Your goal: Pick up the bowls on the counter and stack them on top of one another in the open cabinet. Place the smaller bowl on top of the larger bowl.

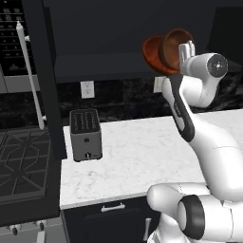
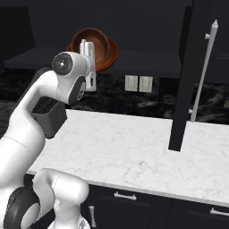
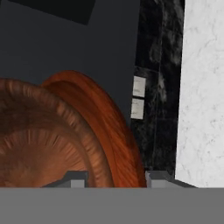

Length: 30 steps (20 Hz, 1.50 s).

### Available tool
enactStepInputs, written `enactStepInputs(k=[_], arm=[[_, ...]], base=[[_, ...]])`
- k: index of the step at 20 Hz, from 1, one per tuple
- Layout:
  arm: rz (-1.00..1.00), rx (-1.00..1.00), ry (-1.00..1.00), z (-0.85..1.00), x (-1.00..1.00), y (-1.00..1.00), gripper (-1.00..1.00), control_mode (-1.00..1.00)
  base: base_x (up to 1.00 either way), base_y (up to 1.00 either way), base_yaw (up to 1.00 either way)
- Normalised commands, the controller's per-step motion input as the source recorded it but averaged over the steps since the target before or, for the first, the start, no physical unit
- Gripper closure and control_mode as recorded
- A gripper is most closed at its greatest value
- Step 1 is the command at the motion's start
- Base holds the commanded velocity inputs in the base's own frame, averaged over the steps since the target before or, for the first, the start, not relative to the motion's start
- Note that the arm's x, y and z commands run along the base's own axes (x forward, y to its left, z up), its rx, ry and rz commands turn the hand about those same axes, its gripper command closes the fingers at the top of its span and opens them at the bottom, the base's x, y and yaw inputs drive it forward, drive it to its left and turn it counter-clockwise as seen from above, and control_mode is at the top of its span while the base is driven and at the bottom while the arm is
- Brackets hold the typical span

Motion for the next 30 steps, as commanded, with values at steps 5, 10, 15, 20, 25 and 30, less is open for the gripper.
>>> enactStepInputs(k=[5,10,15,20,25,30], arm=[[0.00,0.00,0.02,-0.01,0.42,0.00,1.00,-1.00],[0.00,0.00,0.02,0.00,0.33,0.02,1.00,-1.00],[0.00,0.00,0.05,-0.03,0.43,0.13,1.00,-1.00],[0.00,0.00,0.10,-0.38,0.37,0.05,1.00,-1.00],[0.00,0.00,0.09,-0.44,0.30,0.15,1.00,-1.00],[0.00,-0.01,0.02,-0.23,0.41,0.29,-1.00,-1.00]], base=[[0.00,0.00,0.00],[0.00,0.00,0.00],[0.00,0.00,0.00],[0.00,0.00,0.00],[0.00,0.00,0.00],[0.00,0.00,0.00]])
